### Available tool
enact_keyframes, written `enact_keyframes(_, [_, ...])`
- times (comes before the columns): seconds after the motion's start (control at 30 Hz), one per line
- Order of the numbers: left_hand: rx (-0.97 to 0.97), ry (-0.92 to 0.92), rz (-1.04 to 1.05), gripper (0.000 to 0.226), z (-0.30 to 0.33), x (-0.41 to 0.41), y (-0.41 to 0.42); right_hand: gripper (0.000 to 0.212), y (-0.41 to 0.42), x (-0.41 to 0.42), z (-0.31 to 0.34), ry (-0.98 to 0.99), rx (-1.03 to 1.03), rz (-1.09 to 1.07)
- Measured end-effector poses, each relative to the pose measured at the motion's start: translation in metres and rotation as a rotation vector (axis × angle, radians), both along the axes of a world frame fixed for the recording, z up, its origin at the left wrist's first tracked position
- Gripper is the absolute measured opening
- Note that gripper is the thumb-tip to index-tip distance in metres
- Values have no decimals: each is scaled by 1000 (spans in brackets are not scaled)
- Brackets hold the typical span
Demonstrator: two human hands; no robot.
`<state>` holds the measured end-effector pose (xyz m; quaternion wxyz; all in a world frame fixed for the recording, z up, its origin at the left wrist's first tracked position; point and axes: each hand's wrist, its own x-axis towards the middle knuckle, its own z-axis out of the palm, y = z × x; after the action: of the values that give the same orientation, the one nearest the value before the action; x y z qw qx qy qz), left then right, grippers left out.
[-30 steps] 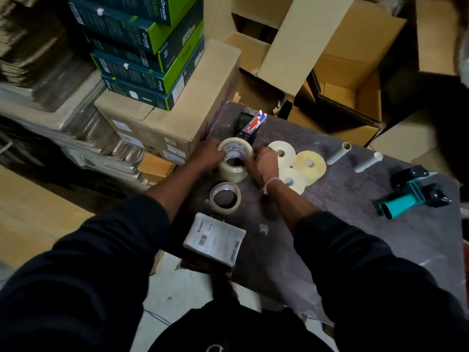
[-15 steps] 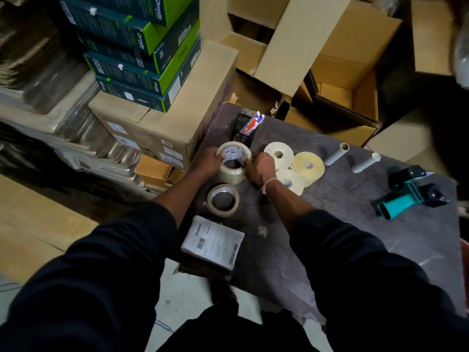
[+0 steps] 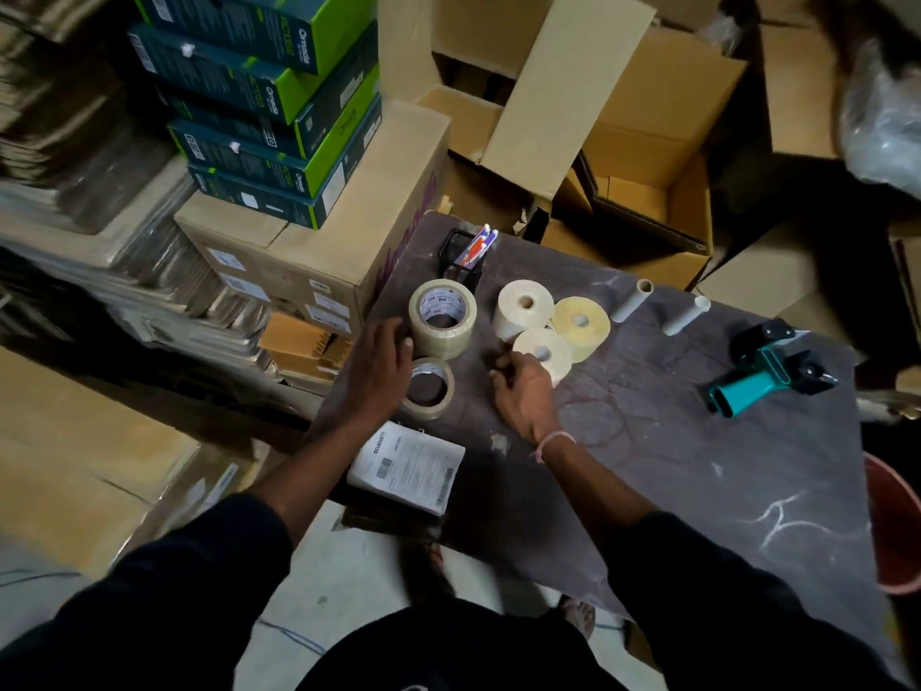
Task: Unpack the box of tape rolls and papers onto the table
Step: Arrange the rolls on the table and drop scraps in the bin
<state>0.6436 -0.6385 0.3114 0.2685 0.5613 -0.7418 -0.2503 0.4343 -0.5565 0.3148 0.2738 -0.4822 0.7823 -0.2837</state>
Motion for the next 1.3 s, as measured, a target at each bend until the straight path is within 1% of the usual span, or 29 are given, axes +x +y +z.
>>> enact_keyframes(0.07, [-178, -1, -147, 33, 4, -10, 14, 17, 11, -13, 8, 32, -35, -21])
enact_keyframes(0.13, [-252, 5, -284, 41, 6, -26, 25, 26, 24, -27, 16, 79, -70, -41])
enact_keyframes(0.2, [-322, -36, -362, 47, 12, -48, 32, 29, 44, -51, 24, 127, -91, -50])
enact_keyframes(0.27, [-330, -88, -414, 53, 15, -65, 31, 29, 59, -73, 27, 214, -75, -31])
enact_keyframes(0.3, [-323, -98, -445, 55, 18, -74, 32, 33, 69, -87, 32, 253, -48, -31])
enact_keyframes(0.4, [-294, -128, -510, 62, 29, -102, 26, 51, 92, -133, 47, 371, 29, -69])
enact_keyframes(0.47, [-300, -152, -547, 65, 35, -117, 24, 61, 104, -164, 60, 430, 44, -97])
enact_keyframes(0.6, [-302, -267, -571, 66, 52, -147, 19, 71, 124, -220, 86, 503, 48, -140])
enact_keyframes(0.73, [-306, -334, -546, 72, 75, -176, 17, 80, 134, -262, 101, 492, 78, -192])
enact_keyframes(0.87, [-267, -329, -532, 74, 76, -205, 23, 80, 131, -281, 102, 503, 79, -122])
enact_keyframes(1.07, [-230, -306, -654, 71, 57, -278, 25, 72, 86, -296, 92, 504, 126, 7])
enact_keyframes(1.13, [-202, -312, -688, 72, 51, -306, 20, 71, 66, -301, 83, 470, 131, 49])
enact_keyframes(1.23, [-177, -380, -703, 74, 41, -345, 7, 71, 40, -312, 60, 418, 170, 75])
enact_keyframes(1.3, [-132, -463, -658, 76, 32, -365, -4, 70, 29, -317, 47, 446, 216, 98])
